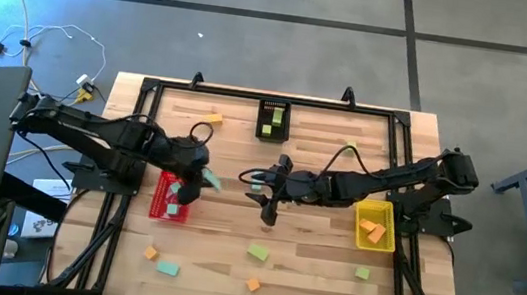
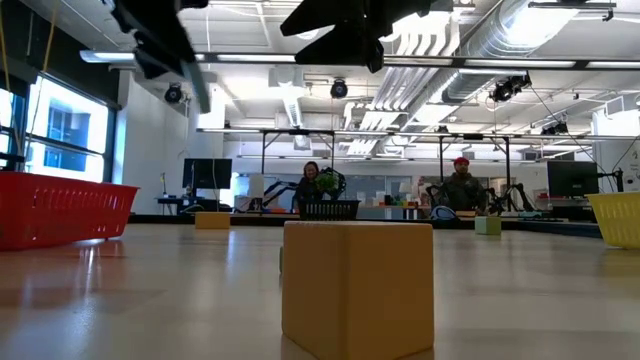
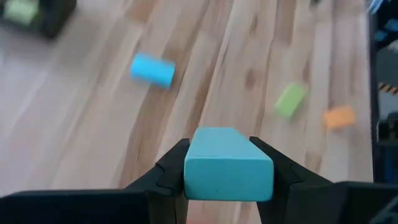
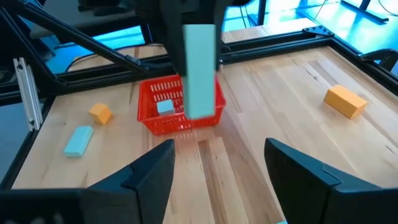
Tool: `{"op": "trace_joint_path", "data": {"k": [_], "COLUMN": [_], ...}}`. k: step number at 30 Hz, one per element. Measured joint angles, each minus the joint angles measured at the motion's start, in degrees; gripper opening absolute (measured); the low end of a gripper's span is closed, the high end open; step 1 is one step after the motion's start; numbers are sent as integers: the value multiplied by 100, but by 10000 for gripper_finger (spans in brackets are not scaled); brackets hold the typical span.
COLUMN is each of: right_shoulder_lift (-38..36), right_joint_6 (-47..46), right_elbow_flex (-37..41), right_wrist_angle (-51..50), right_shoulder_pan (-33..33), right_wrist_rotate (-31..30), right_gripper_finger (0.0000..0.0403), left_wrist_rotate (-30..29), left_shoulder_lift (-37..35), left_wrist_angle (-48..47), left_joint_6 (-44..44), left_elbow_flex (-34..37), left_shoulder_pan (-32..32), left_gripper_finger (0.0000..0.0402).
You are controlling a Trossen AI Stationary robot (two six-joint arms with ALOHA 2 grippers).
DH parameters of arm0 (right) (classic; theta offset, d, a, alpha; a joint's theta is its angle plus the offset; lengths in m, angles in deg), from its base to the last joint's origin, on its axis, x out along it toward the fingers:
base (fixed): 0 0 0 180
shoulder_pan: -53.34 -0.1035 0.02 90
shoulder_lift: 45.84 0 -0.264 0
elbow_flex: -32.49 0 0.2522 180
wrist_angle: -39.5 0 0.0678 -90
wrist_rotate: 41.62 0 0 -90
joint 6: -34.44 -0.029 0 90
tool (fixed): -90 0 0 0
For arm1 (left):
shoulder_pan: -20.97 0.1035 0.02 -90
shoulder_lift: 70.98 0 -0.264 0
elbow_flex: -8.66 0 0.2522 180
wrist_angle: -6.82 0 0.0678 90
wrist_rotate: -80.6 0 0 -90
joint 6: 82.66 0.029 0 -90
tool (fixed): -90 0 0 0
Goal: Sort & place blocks by color
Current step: Put the blue block into the red bin
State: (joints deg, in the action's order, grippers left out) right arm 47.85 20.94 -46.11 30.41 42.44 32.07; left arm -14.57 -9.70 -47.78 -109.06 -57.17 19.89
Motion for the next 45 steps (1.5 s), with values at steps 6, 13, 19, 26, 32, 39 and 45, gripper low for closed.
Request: {"op": "trace_joint_path", "data": {"k": [6,13,19,26,32,39,45], "right_shoulder_lift": [0,0,0,0,0,0,0], "right_joint_6": [2,2,2,2,2,2,-9], "right_elbow_flex": [0,2,2,2,2,2,2], "right_wrist_angle": [-173,-280,-278,-278,-280,-280,-280], "right_shoulder_pan": [0,0,0,0,0,0,0], "right_wrist_rotate": [0,-2,-2,-2,-2,-4,-4], "right_gripper_finger": [233,233,233,233,233,233,233], "left_wrist_rotate": [0,58,583,1073,1372,1364,1353], "left_shoulder_lift": [-4,-2,0,61,171,382,515], "left_wrist_angle": [-1389,-2000,-2129,-2163,-2240,-2236,-2236], "left_joint_6": [-810,-1807,-2567,-2908,-3064,-2803,-2643], "left_elbow_flex": [-227,-13,299,659,812,822,822], "left_shoulder_pan": [-300,-704,-934,-986,-983,-979,-979], "left_gripper_finger": [111,110,110,113,114,115,139]}}
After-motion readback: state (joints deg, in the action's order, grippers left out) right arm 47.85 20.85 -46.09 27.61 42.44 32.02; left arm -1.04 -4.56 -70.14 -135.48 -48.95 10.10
